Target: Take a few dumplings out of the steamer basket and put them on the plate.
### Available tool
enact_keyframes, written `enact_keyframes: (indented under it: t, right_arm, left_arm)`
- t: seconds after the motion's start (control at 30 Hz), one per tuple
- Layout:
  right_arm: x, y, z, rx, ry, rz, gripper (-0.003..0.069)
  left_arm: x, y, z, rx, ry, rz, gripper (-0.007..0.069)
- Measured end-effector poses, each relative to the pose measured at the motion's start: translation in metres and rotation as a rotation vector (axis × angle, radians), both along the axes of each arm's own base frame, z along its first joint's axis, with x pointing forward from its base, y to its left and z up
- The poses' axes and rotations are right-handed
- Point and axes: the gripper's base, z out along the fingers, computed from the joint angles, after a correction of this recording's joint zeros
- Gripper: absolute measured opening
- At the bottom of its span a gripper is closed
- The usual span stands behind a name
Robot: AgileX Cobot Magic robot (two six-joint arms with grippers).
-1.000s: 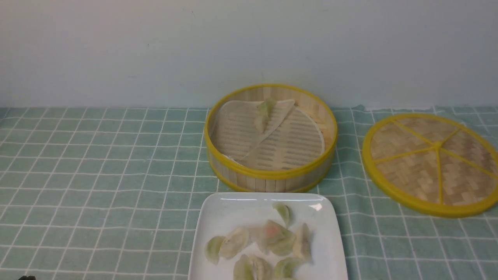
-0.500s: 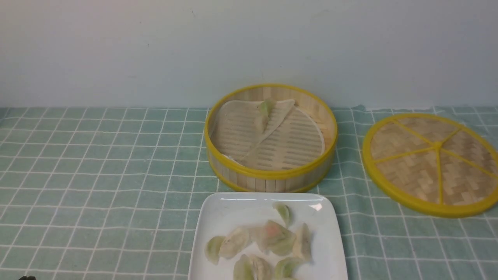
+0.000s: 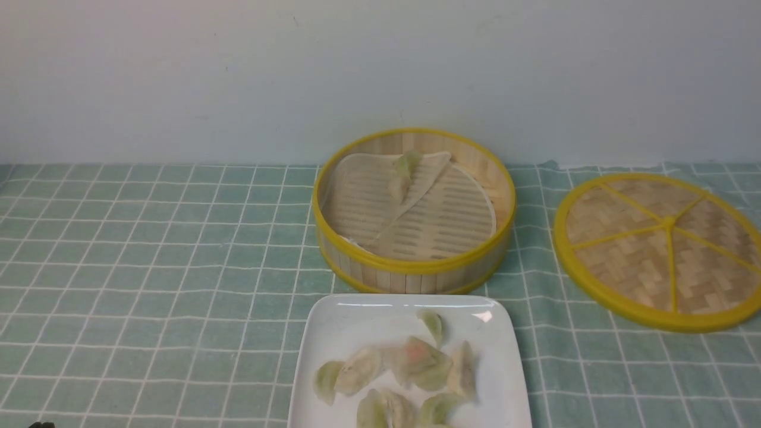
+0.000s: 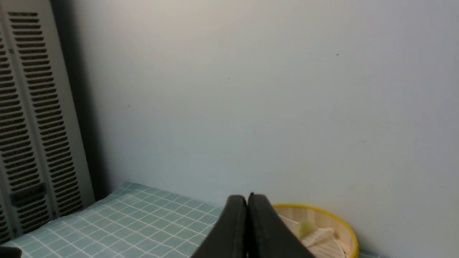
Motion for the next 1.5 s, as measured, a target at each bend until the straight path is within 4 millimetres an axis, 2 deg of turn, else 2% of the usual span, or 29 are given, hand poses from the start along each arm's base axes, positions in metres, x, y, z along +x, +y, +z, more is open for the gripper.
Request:
enact_keyframes:
  t: [0.2,0.33,0.47,0.5,0.57,0.73,0.77,0.97,1.5]
  right_arm:
    - [0.008,0.007,-0.012,-0.031,-0.022,0.006,-0.0013]
    - [0.021,0.012,-0.04,-0.081,0.037,-0.13,-0.0013]
    - [0.038,0.011,-0.081,-0.15,0.157,-0.348,-0.0013]
    - [0.039,0.011,-0.083,-0.152,0.164,-0.367,-0.0013]
    - [0.047,0.008,-0.109,-0.183,0.246,-0.466,-0.0013]
    - [0.055,0.003,-0.158,-0.25,0.379,-0.556,-0.0013]
    - [0.056,0.003,-0.163,-0.254,0.387,-0.559,-0.0013]
    - [0.058,0.003,-0.162,-0.233,0.327,-0.564,-0.0013]
    - [0.058,0.003,-0.162,-0.233,0.32,-0.565,-0.0013]
  left_arm:
    - [0.0,0.0,0.0,0.0,0.0,0.0,-0.0006]
    - [0.0,0.0,0.0,0.0,0.001,0.0,-0.0006]
    - [0.0,0.0,0.0,0.0,0.001,0.0,-0.0006]
    - [0.0,0.0,0.0,0.0,0.001,0.0,-0.0006]
    - [0.0,0.0,0.0,0.0,0.001,0.0,-0.0006]
    - [0.0,0.0,0.0,0.0,0.002,0.0,-0.0006]
    - [0.0,0.0,0.0,0.0,0.002,0.0,-0.0006]
    - [0.0,0.0,0.0,0.0,0.003,0.0,-0.0006]
    - [0.0,0.0,0.0,0.0,0.003,0.0,-0.0006]
